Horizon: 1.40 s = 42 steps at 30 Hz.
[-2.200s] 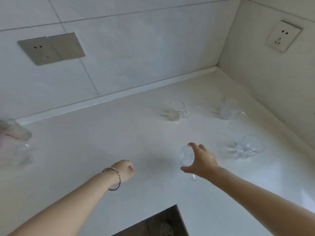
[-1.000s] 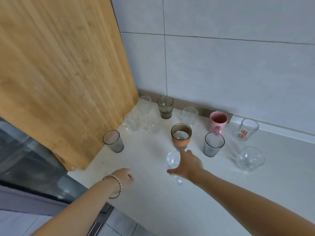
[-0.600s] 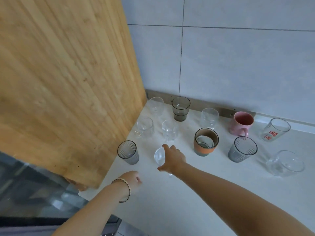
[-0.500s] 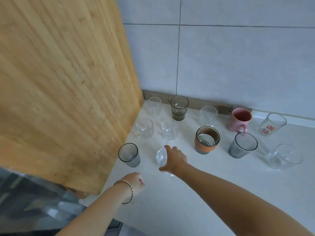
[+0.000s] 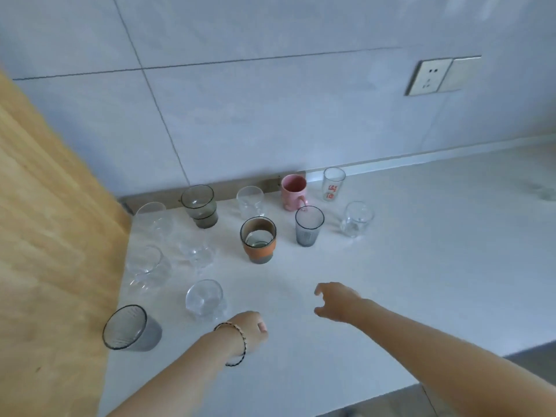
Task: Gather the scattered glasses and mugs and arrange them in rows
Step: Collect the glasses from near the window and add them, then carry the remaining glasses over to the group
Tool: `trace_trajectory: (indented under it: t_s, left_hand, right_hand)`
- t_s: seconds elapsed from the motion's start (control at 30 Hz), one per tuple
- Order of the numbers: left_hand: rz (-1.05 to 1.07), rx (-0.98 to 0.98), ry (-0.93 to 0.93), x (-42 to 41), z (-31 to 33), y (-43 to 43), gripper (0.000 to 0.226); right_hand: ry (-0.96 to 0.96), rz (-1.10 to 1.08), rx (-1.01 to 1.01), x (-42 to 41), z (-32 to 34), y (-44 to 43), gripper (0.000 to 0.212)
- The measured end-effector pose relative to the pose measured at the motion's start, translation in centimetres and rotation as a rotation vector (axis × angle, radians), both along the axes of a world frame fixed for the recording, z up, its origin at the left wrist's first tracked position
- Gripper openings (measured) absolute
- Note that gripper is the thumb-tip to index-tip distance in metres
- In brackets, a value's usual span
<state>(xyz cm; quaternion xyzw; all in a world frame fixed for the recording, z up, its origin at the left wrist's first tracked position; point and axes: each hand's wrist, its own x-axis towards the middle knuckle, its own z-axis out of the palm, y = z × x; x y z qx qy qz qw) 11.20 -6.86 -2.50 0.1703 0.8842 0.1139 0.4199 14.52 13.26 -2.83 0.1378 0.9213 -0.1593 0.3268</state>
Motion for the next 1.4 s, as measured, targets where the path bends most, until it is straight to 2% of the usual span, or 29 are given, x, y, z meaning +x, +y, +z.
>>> trace_trajectory:
  t_s: [0.07,0.23,0.37,0.43,0.6,0.83,0.97,1.1,1.23,1.4]
  left_hand:
    - [-0.061,0.018,0.020,0.0,0.6,4.1,0.008]
    - [-0.193,0.062,0.091,1.5,2.3,15.4,0.027]
    - [-0.276,0.082,0.092,4.1,2.9,25.4,0.018]
    - [-0.317,0.094,0.099,5.9,2.8,30.6,0.023]
    - [-0.398,0.135,0.119,10.8,3.2,43.4,0.007]
    - [-0.484,0.176,0.130,15.4,4.8,58.1,0.024]
    - [-0.547,0.164,0.135,15.9,4.6,65.0,0.018]
    - [-0.602,0.145,0.141,15.2,3.3,71.8,0.024]
    - [-0.660,0.138,0.130,13.6,1.8,79.3,0.005]
    - [-0.684,0.115,0.074,11.0,0.2,87.9,0.008]
  right_hand:
    - [-0.003,-0.108,0.043,2.5,0.8,5.2,0.048]
    - [-0.005,-0.363,0.099,9.4,2.9,18.0,0.046]
    - [0.036,-0.540,0.134,15.6,4.1,27.9,0.044]
    - [0.053,-0.586,0.148,18.8,4.6,32.8,0.043]
    - [0.108,-0.690,0.173,25.5,5.3,43.7,0.040]
    - [0.157,-0.785,0.175,32.0,6.2,55.7,0.039]
    - [0.192,-0.876,0.189,33.8,6.2,61.6,0.040]
    - [0.227,-0.962,0.211,33.6,5.4,67.2,0.044]
    - [0.253,-1.015,0.260,31.7,4.9,73.5,0.047]
    - [0.251,-1.094,0.244,27.8,4.4,82.1,0.055]
